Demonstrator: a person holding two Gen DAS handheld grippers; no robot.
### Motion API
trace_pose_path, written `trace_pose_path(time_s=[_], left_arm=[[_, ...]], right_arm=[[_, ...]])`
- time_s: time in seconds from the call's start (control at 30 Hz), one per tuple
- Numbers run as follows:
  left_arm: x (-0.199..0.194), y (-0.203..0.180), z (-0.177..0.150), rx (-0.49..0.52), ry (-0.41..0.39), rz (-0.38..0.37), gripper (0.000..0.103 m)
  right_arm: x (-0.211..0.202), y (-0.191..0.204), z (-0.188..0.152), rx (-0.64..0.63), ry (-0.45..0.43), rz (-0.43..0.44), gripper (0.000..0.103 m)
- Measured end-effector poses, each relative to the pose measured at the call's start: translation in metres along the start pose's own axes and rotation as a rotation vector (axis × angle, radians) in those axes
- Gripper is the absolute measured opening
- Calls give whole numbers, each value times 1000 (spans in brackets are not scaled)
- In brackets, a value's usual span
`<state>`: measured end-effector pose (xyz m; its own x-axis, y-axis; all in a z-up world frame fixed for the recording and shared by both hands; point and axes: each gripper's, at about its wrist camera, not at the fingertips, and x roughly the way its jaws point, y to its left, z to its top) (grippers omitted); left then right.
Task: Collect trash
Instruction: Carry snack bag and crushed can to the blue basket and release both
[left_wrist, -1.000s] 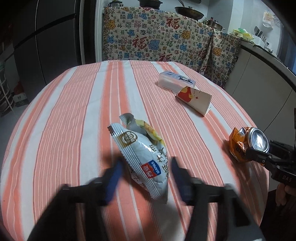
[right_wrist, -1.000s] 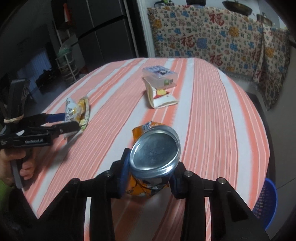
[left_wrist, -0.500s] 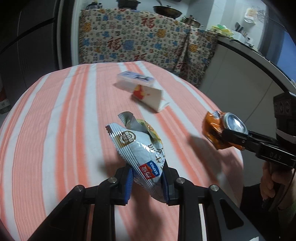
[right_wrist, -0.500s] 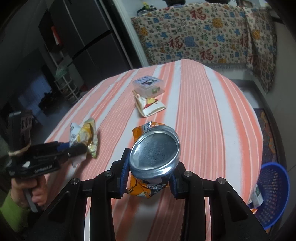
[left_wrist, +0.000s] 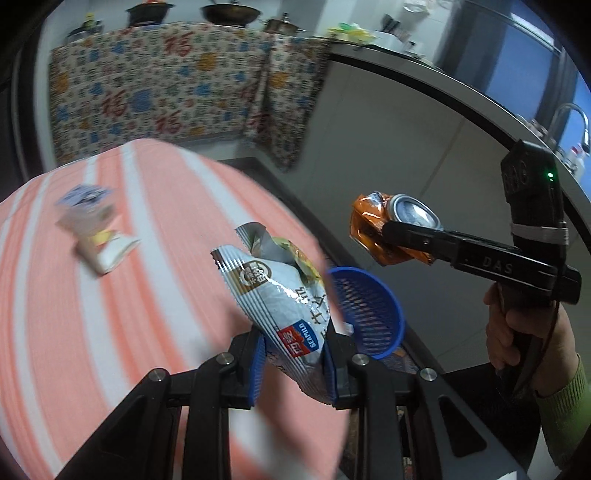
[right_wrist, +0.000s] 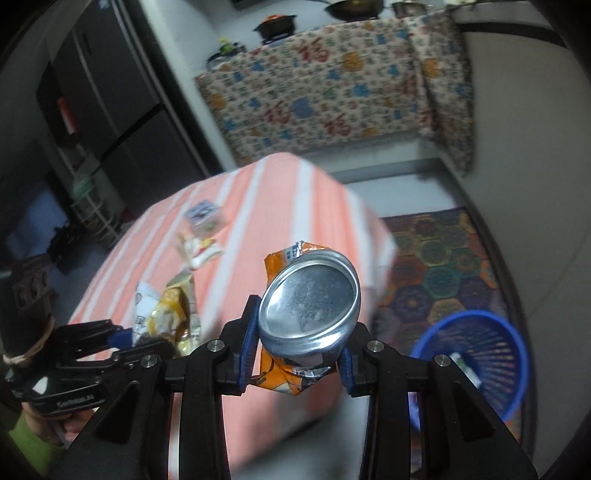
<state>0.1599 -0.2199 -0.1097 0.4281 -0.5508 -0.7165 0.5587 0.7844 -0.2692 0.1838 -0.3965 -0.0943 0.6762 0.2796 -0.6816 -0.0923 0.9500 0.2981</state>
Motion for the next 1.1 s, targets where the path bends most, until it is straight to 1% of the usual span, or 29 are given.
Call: trace_pose_path(time_s=[0.17, 0.3, 0.43, 0.6, 0.73, 1.0, 1.07, 1.1], left_arm=[[41, -51, 20, 60, 39, -63, 26], [79, -85, 34, 84, 83, -101, 26], [116, -108, 44, 104, 121, -115, 26], [159, -125, 55, 110, 163, -121, 26], [184, -133, 54, 136, 190, -121, 26], [229, -144, 50, 169, 228, -122, 28], [239, -146, 48, 174, 239, -124, 31], [244, -147, 48, 174, 247, -127, 34]], right_arm=[[-18, -66, -2, 71, 27, -102, 37], [-20, -115, -3, 142, 55, -144, 37], [-16, -149, -4, 178, 73, -183, 37], [-12, -179, -11, 217, 86, -207, 37], [-9, -199, -18, 250, 104, -221, 37], [-8, -231, -28, 331, 106, -206, 38], [-5, -236, -28, 354, 102, -200, 39], [-6, -239, -29, 367, 94, -195, 52]])
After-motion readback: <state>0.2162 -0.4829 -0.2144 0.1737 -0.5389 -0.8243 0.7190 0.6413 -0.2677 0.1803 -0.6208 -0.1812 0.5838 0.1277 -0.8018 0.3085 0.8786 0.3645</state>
